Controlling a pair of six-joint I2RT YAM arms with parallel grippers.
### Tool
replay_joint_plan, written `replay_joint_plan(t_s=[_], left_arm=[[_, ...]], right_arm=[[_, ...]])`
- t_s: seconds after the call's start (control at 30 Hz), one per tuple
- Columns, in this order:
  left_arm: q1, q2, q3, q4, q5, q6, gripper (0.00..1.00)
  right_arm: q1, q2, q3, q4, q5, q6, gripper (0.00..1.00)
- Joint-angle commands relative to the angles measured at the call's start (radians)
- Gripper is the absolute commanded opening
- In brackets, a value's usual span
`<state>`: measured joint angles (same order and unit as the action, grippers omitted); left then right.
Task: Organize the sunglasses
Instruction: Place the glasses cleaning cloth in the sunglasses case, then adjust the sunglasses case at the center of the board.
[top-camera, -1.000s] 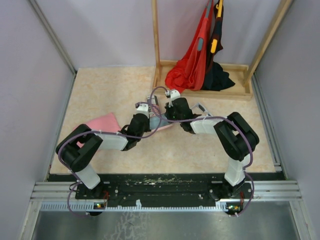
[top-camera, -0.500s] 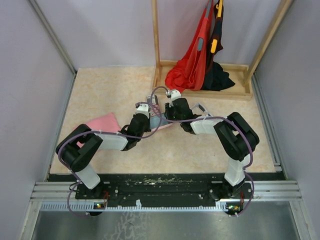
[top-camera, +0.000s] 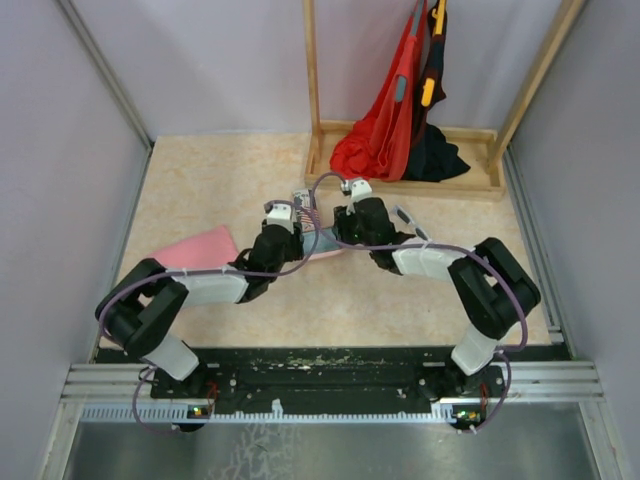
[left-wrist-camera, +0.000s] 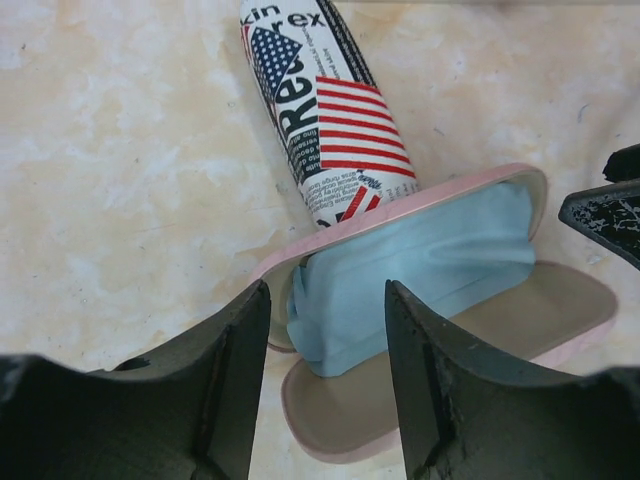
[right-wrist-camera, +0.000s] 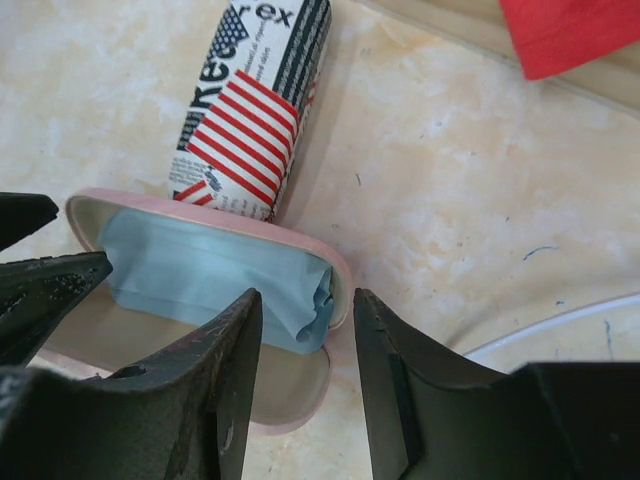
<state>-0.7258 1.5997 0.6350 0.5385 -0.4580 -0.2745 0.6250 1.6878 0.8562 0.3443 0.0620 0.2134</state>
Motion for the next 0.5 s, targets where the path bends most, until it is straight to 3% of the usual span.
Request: replay_joint_plan(t_s=[0.0,0.27,0.47], left_arm=[[0.006,-0.088,-0.009,-0.065,0.037,-0.056,0.57],[0.008,-0.277,-0.042,-0.309,-0.02,-0.164,0.59],[0.009,-0.365,-0.065,-0.524,-0.043,-0.287,0.58]], right_arm=[[-0.008,-0.104,0.004,-0.04,0.029,0.01,0.43],[-0.013,-0.072,0.18,-0.351,0.042,-0.052,0.48],[-0.014,0.027,0.335,-0.418,0.07,-0.046,0.46]])
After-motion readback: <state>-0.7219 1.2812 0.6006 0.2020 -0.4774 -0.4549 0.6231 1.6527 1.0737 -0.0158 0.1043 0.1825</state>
